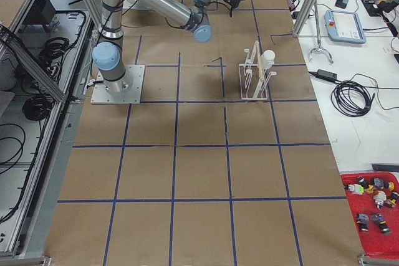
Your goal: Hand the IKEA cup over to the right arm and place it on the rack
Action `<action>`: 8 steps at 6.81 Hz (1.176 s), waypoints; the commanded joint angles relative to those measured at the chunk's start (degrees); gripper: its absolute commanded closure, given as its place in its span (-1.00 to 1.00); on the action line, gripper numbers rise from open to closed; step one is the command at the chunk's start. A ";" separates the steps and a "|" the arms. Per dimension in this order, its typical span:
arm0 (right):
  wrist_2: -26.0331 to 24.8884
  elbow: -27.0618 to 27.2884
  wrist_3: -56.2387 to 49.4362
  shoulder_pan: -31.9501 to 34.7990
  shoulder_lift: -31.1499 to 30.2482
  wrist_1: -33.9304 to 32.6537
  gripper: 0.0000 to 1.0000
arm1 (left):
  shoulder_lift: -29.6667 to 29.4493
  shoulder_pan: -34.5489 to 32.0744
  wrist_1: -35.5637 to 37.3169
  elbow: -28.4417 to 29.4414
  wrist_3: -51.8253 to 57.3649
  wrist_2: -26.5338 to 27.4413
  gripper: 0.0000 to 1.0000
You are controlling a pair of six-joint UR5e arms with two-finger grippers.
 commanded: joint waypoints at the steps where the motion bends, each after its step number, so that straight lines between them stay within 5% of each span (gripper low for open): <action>1: -0.07 0.06 0.08 0.02 0.16 0.03 -0.99 | -0.57 -1.95 7.20 -4.04 -0.24 0.02 0.95; 8: -0.33 1.47 6.98 3.52 1.56 0.73 -0.99 | -1.19 -3.87 9.28 -4.86 -2.17 0.99 0.93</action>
